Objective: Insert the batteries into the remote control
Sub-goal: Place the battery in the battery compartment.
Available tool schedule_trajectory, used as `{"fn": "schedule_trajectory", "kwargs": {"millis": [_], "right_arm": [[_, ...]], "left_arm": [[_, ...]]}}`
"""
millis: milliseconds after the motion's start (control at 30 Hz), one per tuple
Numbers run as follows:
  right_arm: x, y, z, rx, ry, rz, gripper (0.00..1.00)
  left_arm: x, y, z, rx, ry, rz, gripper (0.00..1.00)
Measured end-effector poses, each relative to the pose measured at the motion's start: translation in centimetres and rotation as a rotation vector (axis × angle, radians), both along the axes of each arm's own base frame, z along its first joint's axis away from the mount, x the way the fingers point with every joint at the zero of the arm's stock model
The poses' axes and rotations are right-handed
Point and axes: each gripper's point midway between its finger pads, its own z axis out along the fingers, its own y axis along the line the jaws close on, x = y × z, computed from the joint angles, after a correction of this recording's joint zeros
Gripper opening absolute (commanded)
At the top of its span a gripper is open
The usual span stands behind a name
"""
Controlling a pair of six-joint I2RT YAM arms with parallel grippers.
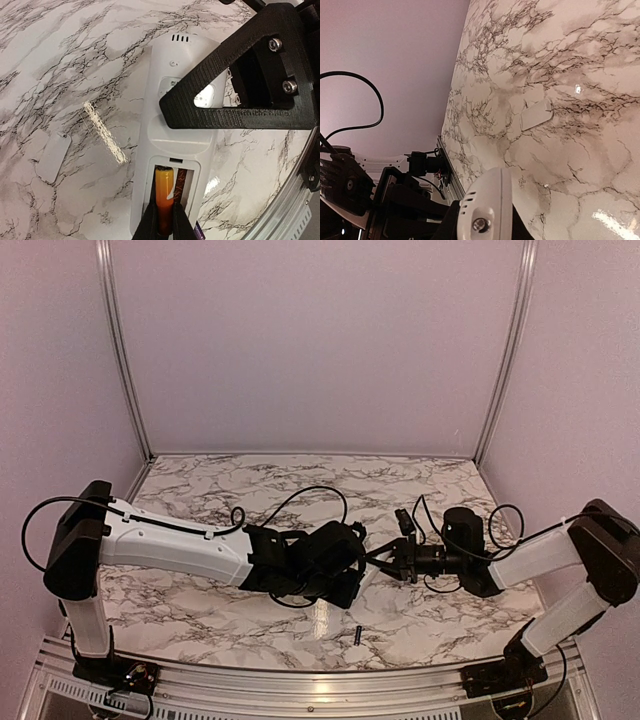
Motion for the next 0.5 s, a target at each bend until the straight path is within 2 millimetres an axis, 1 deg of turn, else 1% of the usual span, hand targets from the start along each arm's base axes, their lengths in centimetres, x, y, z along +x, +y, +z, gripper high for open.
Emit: {"fn": "schedule_trajectory", "kwargs": {"millis": [300,500], "right_arm": [[0.14,0.01,0.19,0.023,0.02,-0.012,0.0],[0.1,-0.02,0.23,0.028,0.024,-0.014,0.0]], "left_arm": [[0.25,0.16,0.2,0.021,-0.049,0.004,0.0],[0.25,0.2,0.26,0.033,-0.071,-0.002,0.04]]}}
